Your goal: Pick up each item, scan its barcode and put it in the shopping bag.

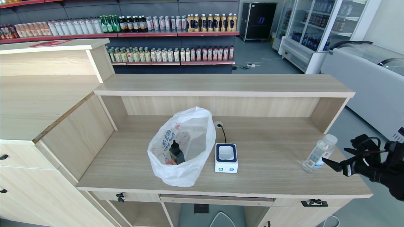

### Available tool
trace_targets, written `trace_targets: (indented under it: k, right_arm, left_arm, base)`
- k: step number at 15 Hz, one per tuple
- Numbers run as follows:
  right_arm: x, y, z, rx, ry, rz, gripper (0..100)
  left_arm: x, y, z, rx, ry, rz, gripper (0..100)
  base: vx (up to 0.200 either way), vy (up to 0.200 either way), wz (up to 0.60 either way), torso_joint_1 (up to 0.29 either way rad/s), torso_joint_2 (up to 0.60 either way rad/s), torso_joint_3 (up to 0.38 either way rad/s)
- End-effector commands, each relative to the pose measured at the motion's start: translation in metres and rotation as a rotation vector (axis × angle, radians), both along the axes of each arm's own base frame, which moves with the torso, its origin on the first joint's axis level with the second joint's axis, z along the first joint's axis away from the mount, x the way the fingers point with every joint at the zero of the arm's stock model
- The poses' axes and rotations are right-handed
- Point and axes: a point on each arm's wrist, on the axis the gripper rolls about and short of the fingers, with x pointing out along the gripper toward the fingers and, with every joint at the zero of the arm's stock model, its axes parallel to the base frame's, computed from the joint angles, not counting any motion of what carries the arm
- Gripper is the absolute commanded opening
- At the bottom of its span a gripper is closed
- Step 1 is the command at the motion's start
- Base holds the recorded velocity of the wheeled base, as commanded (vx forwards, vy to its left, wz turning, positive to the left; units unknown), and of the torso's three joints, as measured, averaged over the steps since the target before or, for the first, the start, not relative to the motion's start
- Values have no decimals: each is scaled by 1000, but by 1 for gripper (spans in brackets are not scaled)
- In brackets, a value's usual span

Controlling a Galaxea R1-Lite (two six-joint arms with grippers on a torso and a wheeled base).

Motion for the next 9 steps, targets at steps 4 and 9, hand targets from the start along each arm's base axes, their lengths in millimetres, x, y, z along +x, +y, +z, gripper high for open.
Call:
trace_targets:
  k: [4,9]
  right_arm:
    - [10,3,-20,1,0,21,100]
    - [23,18,-26,59,-45,47,100]
  left_arm:
    - [0,0,0,-1,-1,1,100]
    - [0,0,0,-1,0,0,100]
  base:
    - [0,0,0,0,0,0]
    - [0,0,0,0,0,0]
